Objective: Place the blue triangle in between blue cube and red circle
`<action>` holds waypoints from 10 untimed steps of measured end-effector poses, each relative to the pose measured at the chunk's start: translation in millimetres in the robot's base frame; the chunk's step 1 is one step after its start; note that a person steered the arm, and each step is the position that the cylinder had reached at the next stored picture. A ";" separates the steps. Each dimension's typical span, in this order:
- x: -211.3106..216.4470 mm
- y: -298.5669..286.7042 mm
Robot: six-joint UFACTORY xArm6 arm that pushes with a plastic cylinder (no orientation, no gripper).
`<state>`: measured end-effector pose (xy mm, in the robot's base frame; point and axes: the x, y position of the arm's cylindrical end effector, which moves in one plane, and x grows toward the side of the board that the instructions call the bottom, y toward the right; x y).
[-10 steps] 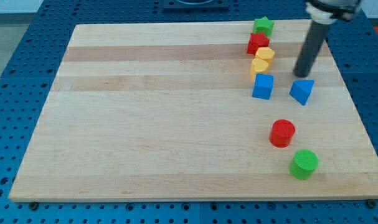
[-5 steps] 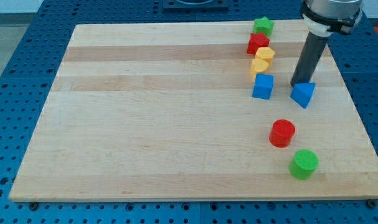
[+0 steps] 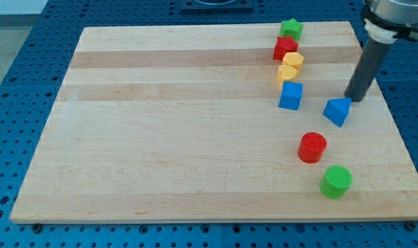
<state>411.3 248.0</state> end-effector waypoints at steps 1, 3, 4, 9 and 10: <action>22.6 6.2; 24.2 -11.0; 24.2 -37.2; 40.7 -77.2; 40.7 -77.2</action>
